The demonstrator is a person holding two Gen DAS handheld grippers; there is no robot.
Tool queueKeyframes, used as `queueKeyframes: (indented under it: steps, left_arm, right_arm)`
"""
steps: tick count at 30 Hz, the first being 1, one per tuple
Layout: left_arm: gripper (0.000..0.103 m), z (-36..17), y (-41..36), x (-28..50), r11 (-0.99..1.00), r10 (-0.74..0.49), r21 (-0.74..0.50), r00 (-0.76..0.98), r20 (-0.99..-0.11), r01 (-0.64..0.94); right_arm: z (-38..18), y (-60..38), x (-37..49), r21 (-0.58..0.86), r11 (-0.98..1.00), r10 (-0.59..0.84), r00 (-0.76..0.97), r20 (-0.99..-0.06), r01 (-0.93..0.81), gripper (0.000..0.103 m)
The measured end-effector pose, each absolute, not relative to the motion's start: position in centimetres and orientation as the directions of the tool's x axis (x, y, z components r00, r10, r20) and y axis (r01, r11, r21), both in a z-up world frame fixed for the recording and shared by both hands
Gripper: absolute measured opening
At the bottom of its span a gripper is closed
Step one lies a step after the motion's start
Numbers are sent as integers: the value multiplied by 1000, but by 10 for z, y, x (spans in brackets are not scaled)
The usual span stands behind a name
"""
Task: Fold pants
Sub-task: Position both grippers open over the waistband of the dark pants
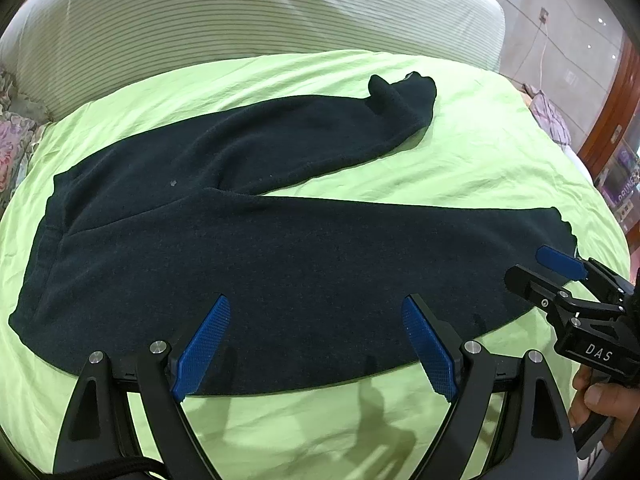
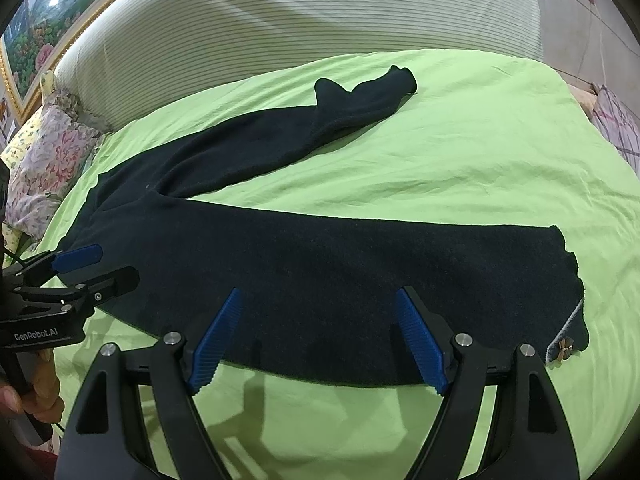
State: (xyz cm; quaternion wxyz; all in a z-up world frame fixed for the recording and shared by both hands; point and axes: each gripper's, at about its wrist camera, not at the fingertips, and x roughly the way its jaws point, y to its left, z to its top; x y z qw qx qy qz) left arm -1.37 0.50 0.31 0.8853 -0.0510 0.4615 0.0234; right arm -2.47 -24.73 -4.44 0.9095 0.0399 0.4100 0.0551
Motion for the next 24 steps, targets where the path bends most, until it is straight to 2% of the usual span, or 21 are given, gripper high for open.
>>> queueKeyframes:
  steps: [24]
  left_arm:
    - [89, 1, 5, -11, 994, -9, -71, 566, -825, -89]
  right_arm:
    - [-46, -245, -21, 129, 990, 139, 655, -743, -64, 81]
